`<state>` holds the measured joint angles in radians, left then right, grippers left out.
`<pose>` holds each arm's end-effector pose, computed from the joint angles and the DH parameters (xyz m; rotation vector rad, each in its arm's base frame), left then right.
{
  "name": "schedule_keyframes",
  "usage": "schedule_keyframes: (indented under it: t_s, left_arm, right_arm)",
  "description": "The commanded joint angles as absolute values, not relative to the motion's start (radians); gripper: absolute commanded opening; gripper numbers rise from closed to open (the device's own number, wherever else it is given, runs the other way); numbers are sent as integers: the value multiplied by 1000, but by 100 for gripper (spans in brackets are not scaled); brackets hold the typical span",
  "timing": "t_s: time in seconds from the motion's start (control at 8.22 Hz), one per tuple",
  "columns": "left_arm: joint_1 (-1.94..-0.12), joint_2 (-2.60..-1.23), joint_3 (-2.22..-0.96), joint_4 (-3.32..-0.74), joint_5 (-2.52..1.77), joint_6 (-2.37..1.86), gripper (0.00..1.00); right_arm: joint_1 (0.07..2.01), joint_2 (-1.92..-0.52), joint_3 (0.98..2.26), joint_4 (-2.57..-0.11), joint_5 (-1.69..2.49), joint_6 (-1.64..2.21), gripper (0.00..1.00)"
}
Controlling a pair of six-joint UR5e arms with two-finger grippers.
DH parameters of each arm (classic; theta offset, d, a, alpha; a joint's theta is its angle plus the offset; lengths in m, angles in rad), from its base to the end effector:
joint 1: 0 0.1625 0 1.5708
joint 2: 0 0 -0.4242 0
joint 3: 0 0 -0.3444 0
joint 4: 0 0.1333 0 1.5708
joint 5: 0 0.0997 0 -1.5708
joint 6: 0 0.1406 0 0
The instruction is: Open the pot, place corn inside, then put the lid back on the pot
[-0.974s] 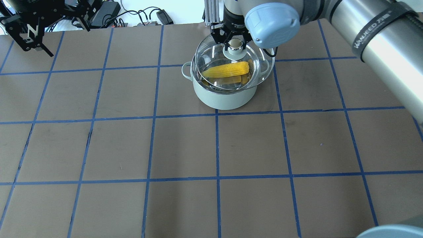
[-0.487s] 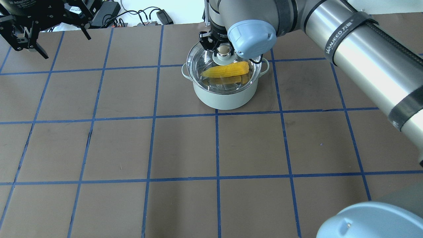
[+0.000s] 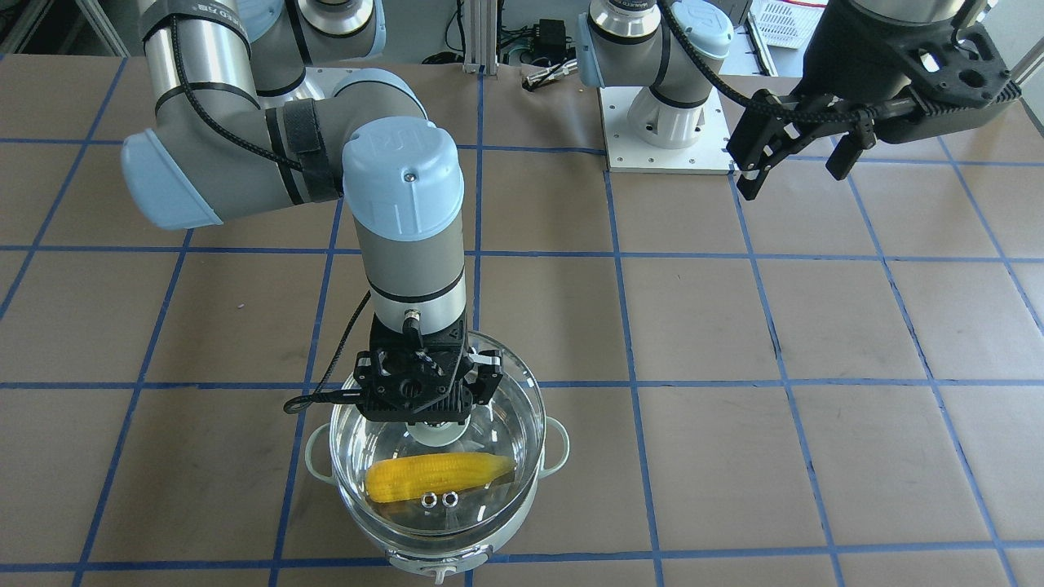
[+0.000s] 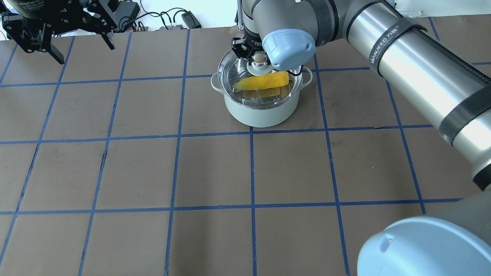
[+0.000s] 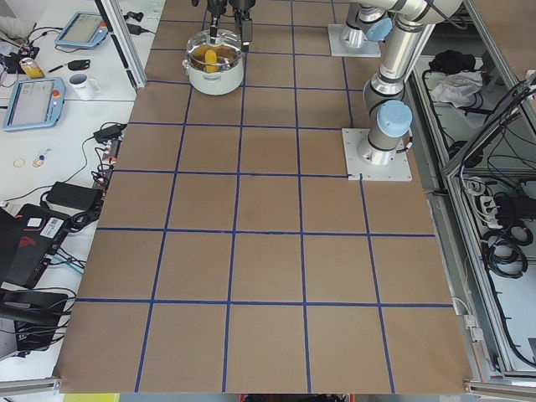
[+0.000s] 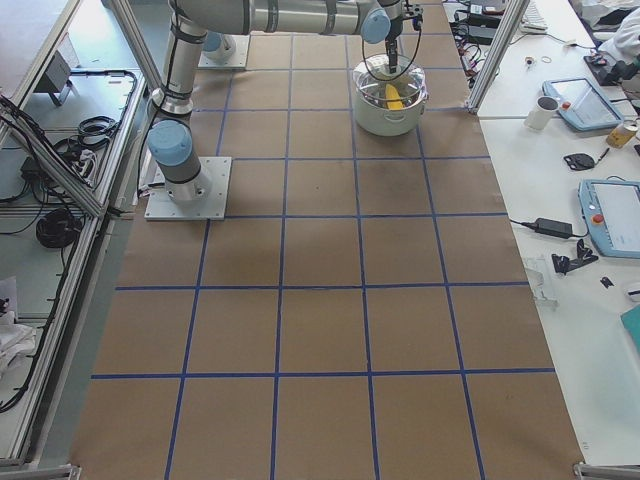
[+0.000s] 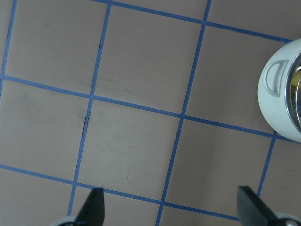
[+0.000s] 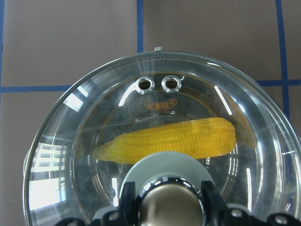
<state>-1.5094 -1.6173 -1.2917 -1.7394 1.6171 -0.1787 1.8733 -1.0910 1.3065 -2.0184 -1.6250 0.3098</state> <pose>-0.0981 -0.4702 0.5318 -0.3732 3.0749 -0.1032 0.3171 -0.5941 0.3515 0.0211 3.1011 -0.3700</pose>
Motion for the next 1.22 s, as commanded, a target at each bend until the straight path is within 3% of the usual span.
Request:
schedule_keyframes:
  t_s: [0.0, 1.1]
  left_arm:
    - [-1511, -1620, -1293, -1736, 1612, -43, 100]
    - [-1513, -1631, -1319, -1703, 1609, -12, 100]
  right_arm:
    - [1861, -1083, 1305, -2029, -1621, 322, 7]
    - [1862, -1051, 1308, -2063, -1624, 318, 7]
